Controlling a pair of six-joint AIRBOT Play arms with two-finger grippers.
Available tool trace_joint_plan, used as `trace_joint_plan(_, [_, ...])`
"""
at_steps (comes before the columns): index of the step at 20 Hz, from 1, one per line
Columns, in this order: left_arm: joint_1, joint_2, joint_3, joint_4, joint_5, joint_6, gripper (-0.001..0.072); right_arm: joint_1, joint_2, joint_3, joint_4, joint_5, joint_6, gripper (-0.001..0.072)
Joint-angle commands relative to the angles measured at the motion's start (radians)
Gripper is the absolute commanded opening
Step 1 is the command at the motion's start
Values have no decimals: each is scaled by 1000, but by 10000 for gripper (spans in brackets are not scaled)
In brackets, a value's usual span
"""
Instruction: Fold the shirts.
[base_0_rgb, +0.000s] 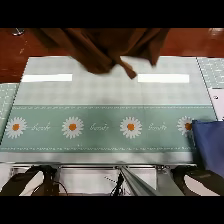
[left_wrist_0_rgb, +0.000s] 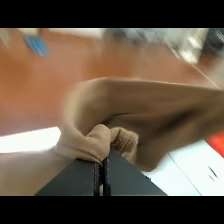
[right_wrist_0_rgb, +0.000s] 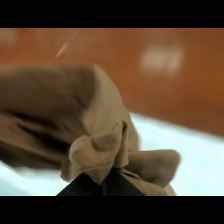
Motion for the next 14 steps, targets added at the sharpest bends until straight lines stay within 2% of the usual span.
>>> trace_joint_plan(1, [111, 86, 196, 221, -57, -139, 23, -9, 196, 51, -174, 72, 6, 26])
trace_joint_plan(4, [178, 228, 200, 402, -98, -157, 24, -9, 378, -32, -285, 83, 21, 26])
trace_joint_plan(6, [185, 316, 200, 499, -129, -158, 24, -9, 474, -76, -304, 110, 39, 26])
trace_joint_plan(8, [175, 390, 200, 547, -174, -157, 24, -9, 523, -86, -304, 214, 55, 26])
trace_joint_plan(11, [89, 462, 160, 589, -192, -157, 24, -9, 554, -116, -304, 441, 74, 26])
trace_joint_plan(14, [12, 468, -14, 581, -198, -190, 24, -9, 613, -368, -304, 505, 103, 26])
